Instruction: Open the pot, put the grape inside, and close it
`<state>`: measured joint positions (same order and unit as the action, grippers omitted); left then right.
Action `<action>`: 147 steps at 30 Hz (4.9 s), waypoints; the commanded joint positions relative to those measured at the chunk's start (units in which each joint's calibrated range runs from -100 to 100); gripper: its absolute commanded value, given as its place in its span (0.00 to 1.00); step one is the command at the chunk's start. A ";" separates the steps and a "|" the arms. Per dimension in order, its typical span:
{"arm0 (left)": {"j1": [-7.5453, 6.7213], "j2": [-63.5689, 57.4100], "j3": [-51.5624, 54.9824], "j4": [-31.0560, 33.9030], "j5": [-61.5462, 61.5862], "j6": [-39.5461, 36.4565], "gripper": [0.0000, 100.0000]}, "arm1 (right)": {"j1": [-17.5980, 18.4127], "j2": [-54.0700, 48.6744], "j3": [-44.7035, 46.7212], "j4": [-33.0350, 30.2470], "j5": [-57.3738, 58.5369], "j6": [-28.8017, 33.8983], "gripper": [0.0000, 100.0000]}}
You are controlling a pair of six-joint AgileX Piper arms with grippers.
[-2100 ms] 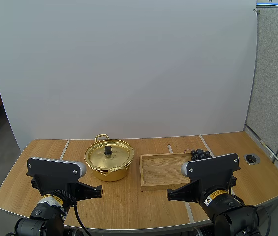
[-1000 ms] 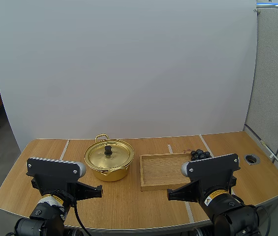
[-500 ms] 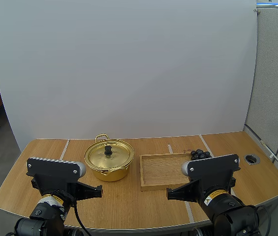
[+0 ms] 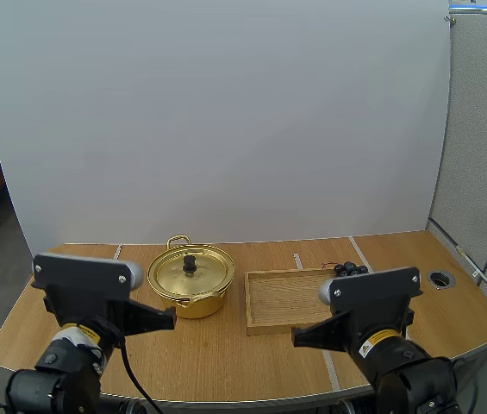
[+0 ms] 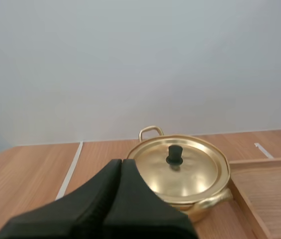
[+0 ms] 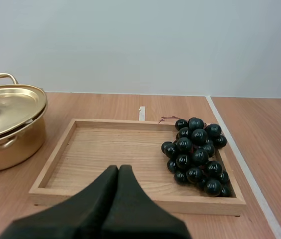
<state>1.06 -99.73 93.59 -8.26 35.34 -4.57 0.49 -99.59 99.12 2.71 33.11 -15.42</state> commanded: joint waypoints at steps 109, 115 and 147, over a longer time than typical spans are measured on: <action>0.11 41.31 -45.49 0.87 43.08 6.23 1.00 | -0.19 23.89 -55.31 -2.14 57.34 3.58 1.00; 0.11 41.31 -45.49 0.87 41.92 6.23 1.00 | -0.19 23.89 -55.31 -2.17 57.34 3.58 1.00; -2.92 78.15 -65.69 -5.14 51.07 30.10 1.00 | -0.19 23.89 -55.31 -2.17 57.34 3.58 1.00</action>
<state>-0.82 -25.24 32.05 -12.59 82.82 25.16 0.49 -75.49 44.37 0.92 91.63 -12.07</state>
